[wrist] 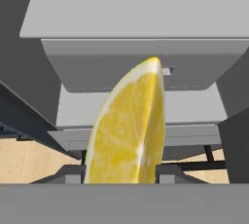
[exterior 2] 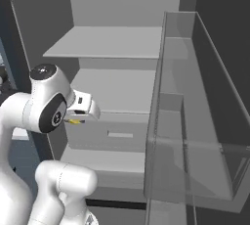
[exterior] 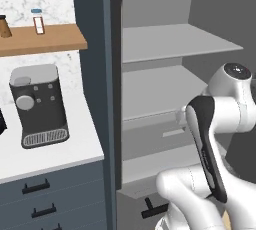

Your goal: Place one lemon wedge and one chicken drumstick in each tupperware on the nearby counter, to pack two identical lunches.

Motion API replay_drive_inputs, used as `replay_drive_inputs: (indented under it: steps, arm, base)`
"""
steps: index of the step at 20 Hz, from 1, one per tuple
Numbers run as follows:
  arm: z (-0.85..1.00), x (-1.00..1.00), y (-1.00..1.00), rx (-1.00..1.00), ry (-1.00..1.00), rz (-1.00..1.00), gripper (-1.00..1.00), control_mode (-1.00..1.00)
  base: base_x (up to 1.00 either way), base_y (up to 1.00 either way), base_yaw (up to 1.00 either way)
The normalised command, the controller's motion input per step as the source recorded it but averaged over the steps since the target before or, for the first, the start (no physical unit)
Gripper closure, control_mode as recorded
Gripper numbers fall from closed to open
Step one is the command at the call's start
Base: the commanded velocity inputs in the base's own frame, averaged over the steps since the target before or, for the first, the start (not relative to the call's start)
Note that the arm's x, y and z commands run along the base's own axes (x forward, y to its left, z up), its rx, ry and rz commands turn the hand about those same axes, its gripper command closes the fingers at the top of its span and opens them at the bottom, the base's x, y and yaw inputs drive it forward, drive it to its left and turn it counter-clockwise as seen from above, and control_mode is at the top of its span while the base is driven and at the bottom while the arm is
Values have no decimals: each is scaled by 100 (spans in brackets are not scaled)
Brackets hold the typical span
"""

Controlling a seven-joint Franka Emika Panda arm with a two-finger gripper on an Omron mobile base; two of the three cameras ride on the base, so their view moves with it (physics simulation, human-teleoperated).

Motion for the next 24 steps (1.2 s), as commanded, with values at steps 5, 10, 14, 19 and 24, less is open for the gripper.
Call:
replay_drive_inputs:
  steps: [5, 10, 14, 19, 24]
  arm:
    - [-14, -16, 0, 0, 4, 1, 100, -100]
    - [-4, -11, 0, 0, 0, 0, 100, -100]
    - [-10, -34, 2, 0, 0, 0, 100, -100]
    - [-6, -36, 6, 0, -3, 0, 100, 100]
    - [0, 0, 0, 0, 0, 0, 100, 100]
  base:
    - [0, 0, 0]
    - [0, 0, 0]
    - [0, 0, 0]
    - [-60, 48, 9]
    - [-90, 100, 36]
